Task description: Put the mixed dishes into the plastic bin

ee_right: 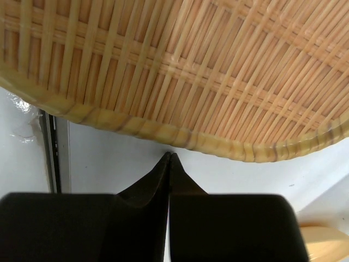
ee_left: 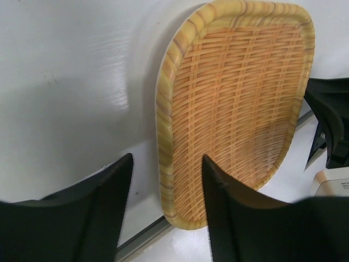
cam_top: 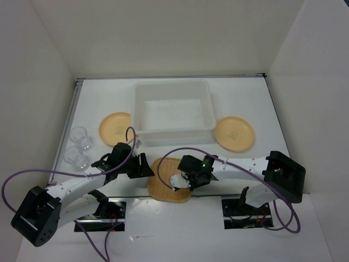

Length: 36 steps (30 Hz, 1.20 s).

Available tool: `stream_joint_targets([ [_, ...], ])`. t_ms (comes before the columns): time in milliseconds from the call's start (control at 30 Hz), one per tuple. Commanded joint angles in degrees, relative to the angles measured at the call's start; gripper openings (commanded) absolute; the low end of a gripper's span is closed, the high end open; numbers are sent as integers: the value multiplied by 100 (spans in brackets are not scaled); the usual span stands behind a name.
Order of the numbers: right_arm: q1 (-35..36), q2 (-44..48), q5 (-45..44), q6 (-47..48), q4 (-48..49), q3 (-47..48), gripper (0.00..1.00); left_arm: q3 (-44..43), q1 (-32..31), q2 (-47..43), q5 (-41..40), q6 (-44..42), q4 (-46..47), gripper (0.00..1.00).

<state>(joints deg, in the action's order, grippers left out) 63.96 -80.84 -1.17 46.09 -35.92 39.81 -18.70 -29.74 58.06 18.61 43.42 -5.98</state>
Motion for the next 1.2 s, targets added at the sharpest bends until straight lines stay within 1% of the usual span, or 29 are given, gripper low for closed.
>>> stream_joint_targets([
  [0,116,-107,-208,-144,234,167,0,33,-23,-111,186,-53,123,63],
  [67,247,-309,-208,-196,287,316,0,33,-23,-111,239,-53,123,69],
  [200,318,-686,-156,-328,419,457,0,85,-23,-58,363,-53,175,69],
  [433,318,-512,-165,-381,682,405,0,200,-23,-58,608,-53,369,67],
  [533,318,-512,-164,-443,736,405,0,305,-23,64,740,-53,597,67],
  [733,318,-512,-164,-495,841,405,0,508,-23,468,1118,-1,1361,66],
  [867,318,-512,-164,-495,841,405,0,569,-23,469,1259,0,1424,56],
  [900,318,-512,-164,-495,893,405,0,569,-23,304,1259,0,1424,51],
  [967,318,-512,-164,-547,894,405,0,517,-23,84,1321,53,1372,43],
  [1000,318,-460,-164,-548,946,405,0,464,-23,4,1268,53,1180,37],
  [1033,318,-459,-164,-548,947,405,0,464,-23,-58,1155,53,1073,27],
  [1100,318,-390,-226,-548,947,405,0,402,-23,-260,1084,53,871,21],
  [1133,318,-319,-226,-548,947,405,0,402,-23,-321,1083,53,870,17],
  [1167,318,-319,-295,-600,999,344,0,402,-23,-470,1083,53,870,7],
])
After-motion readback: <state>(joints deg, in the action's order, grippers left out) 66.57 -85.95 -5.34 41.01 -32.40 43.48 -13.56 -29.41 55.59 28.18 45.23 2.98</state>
